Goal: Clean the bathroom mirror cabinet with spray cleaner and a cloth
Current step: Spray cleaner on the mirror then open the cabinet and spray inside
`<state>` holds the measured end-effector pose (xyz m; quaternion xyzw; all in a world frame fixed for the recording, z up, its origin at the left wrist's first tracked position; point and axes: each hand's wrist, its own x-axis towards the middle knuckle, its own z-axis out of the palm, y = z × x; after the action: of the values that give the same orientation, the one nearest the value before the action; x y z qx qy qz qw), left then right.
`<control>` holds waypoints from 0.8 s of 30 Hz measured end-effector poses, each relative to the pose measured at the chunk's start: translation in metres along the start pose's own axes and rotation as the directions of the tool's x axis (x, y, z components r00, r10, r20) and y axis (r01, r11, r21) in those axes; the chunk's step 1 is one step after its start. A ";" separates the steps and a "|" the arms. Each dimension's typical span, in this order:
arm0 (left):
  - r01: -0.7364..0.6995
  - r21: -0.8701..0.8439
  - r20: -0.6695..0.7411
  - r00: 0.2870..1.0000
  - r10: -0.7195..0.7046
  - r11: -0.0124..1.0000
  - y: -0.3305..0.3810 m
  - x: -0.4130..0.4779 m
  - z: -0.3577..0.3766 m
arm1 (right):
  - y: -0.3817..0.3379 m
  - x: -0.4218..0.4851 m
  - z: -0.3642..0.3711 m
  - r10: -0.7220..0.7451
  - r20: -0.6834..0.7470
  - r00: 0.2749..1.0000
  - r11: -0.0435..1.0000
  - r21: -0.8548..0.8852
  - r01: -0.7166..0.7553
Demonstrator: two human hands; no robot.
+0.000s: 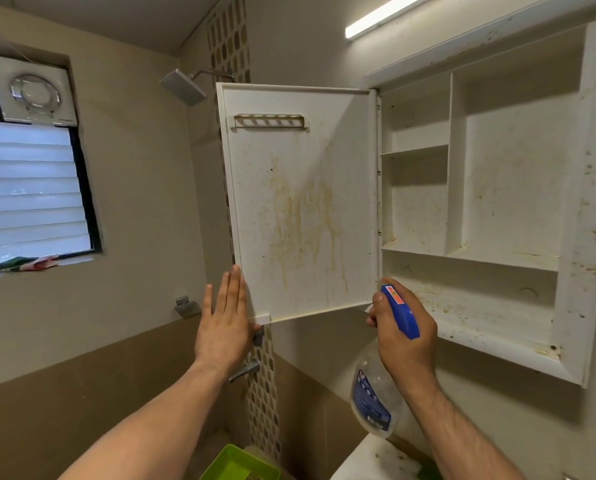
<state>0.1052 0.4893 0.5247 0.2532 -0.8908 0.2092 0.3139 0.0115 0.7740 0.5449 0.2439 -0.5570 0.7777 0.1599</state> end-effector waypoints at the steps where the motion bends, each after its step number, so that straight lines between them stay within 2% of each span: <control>1: 0.003 -0.001 0.003 1.000 -0.003 1.000 0.000 -0.001 -0.001 | -0.005 -0.001 0.001 -0.017 0.002 1.000 1.000 0.009 0.017; 7: -0.009 -0.039 -0.063 0.998 0.006 0.999 0.001 -0.003 -0.003 | -0.052 0.010 -0.001 -0.186 -0.010 0.983 0.980 0.070 0.186; 10: 0.047 0.002 0.003 0.999 -0.047 0.999 0.006 0.000 -0.008 | -0.079 0.004 -0.004 -0.305 0.019 0.952 0.946 0.123 0.301; 15: 0.113 0.118 0.100 0.987 -0.125 0.987 0.017 0.007 -0.024 | -0.092 -0.009 -0.008 -0.411 0.094 0.907 0.910 0.094 0.403; 19: 0.150 0.176 0.103 0.980 -0.169 0.973 0.024 0.010 -0.036 | -0.071 -0.026 -0.016 -0.309 0.209 0.928 0.950 0.118 0.290; 24: 0.165 0.212 0.108 0.976 -0.191 0.963 0.032 0.014 -0.041 | -0.025 -0.042 -0.024 -0.062 0.281 0.958 0.997 0.059 0.048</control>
<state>0.0960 0.5317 0.5563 0.3758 -0.8567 0.2529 0.2467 0.0544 0.8057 0.5349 0.3718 -0.5470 0.7442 0.0940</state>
